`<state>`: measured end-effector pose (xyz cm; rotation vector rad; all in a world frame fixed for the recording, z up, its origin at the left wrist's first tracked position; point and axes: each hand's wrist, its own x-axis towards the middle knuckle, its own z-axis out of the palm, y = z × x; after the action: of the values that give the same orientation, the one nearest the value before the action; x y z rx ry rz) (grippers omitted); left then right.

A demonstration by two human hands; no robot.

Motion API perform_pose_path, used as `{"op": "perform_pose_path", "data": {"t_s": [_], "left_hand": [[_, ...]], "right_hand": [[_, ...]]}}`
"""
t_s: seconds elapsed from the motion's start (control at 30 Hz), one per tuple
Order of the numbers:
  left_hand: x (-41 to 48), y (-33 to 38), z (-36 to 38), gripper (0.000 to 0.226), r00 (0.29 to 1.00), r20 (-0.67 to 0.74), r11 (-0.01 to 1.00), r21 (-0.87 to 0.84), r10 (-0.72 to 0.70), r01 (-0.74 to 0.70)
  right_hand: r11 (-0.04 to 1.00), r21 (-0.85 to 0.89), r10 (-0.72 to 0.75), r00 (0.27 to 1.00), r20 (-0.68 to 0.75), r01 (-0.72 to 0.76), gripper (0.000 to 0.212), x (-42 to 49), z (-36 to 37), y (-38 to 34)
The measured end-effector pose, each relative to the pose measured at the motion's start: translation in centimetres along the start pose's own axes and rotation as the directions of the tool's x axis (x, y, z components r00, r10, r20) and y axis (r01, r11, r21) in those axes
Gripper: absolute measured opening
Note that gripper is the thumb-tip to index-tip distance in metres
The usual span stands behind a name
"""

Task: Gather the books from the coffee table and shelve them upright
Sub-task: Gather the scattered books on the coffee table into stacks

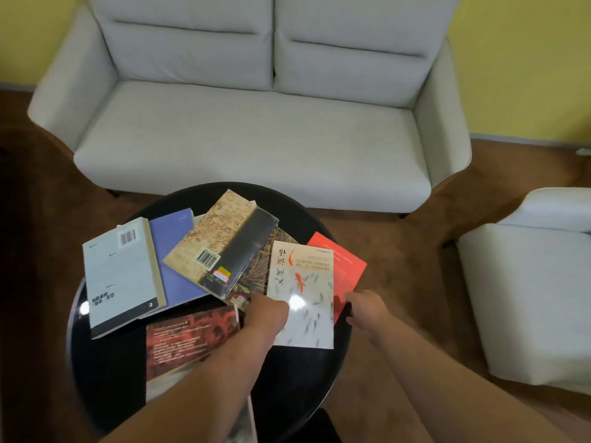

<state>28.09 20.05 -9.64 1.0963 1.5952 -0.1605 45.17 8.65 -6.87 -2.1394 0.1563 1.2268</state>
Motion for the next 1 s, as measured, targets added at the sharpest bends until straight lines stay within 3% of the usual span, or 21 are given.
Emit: {"op": "perform_pose_path", "data": {"t_s": [0.13, 0.23, 0.43, 0.53, 0.7, 0.77, 0.9, 1.0], "left_hand": [[-0.3, 0.8, 0.7, 0.047, 0.993, -0.096, 0.997, 0.039, -0.062, 0.066], [-0.9, 1.0, 0.6, 0.047, 0.991, -0.134, 0.994, 0.105, -0.019, 0.033], [-3.8, 1.7, 0.0, 0.019, 0.988, 0.072, 0.98, -0.155, 0.135, -0.122], [-5.0, 2.2, -0.9, 0.018, 0.973, 0.129, 0.954, -0.256, 0.191, -0.153], [-7.4, 2.2, -4.6, 0.017, 0.945, 0.173, 0.933, -0.283, 0.278, -0.222], [-8.5, 1.4, -7.1, 0.021, 0.933, 0.208, 0.926, -0.304, 0.295, -0.225], [-9.8, -1.2, -13.2, 0.024, 0.924, 0.206, 0.925, -0.277, 0.323, -0.261], [-10.3, -3.1, -17.4, 0.017, 0.92, 0.206, 0.935, -0.195, 0.334, -0.296]], "right_hand": [[0.998, -0.06, -0.012, 0.997, 0.077, 0.017, 0.025, 1.6, 0.0, -0.1], [0.996, -0.085, -0.039, 0.999, 0.009, 0.039, 0.027, 2.7, 0.3, 0.3], [0.992, 0.127, 0.012, 0.991, -0.133, 0.005, 0.017, 3.6, 0.9, 0.0], [0.967, 0.249, -0.024, 0.994, -0.107, 0.05, 0.017, 3.2, 0.7, -0.6], [0.928, 0.346, -0.131, 0.99, -0.046, 0.139, 0.015, 0.4, -1.3, -2.1], [0.928, 0.306, -0.21, 0.977, -0.036, 0.211, 0.022, -1.5, -2.3, -2.6], [0.915, 0.02, -0.402, 0.915, -0.041, 0.403, 0.017, -4.9, -3.4, -2.4], [0.897, -0.098, -0.435, 0.9, -0.029, 0.43, 0.024, -7.2, -2.7, -1.6]]}}
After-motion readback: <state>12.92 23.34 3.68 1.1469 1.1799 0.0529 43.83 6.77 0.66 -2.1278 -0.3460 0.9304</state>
